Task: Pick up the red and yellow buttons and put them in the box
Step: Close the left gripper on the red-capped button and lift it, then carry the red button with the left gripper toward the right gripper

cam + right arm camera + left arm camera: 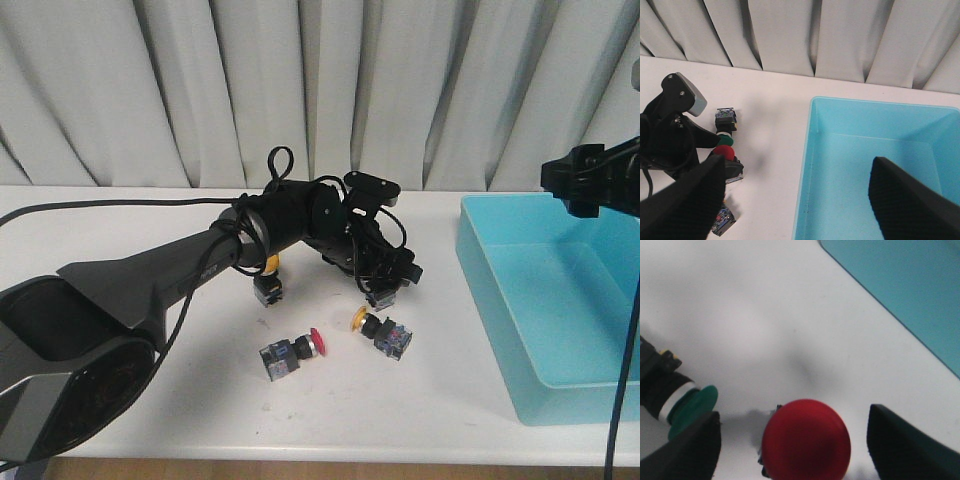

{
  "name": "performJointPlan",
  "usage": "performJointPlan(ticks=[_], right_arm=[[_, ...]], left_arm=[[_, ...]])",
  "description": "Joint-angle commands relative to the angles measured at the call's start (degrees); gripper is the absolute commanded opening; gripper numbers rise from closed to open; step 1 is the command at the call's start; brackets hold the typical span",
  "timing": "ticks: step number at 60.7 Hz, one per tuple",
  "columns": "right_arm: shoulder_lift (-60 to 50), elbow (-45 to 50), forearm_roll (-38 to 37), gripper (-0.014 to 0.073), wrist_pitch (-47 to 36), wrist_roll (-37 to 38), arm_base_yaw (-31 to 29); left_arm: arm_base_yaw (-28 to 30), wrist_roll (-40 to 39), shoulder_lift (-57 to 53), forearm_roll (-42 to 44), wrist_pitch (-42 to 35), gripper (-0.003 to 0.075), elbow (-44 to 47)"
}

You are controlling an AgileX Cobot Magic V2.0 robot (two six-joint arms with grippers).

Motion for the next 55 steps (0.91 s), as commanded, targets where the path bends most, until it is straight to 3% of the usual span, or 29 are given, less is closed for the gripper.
performJointPlan(ticks=[1,12,26,36,43,55], right_arm=[[-0.95,-1.77,0.46,0.0563,-3.15,-0.11,0.04],[-0.95,-1.77,0.46,0.0563,-2.79,-0.45,0.04],[-0.95,-1.77,0.41,0.0563,-1.81,-1.2,0.09],[-0.95,-1.28,0.62,0.0562,-1.61,-5.13,0.09],[-0.95,1.28,2.1,0.0562,-5.94,-9.7,1.2],[-0.95,9.98,1.85,0.0562,-18.52,-21.7,12.4]], left_arm=[[-0.27,-0.41,-3.82,-1.21,-2.89,0.0514,-1.89],[-0.27,-0.41,-3.52,-1.23,-3.8,0.033,-1.89],[-0.27,-0.41,-4.31,-1.27,-3.02,-0.0001,-1.89],[-0.11,-0.41,-8.45,-1.27,-0.33,-0.0007,-1.89],[0.13,-0.45,-13.23,-1.27,2.6,-0.0007,-1.89],[0.9,-2.83,-22.45,-1.3,9.08,-0.0006,-1.89]])
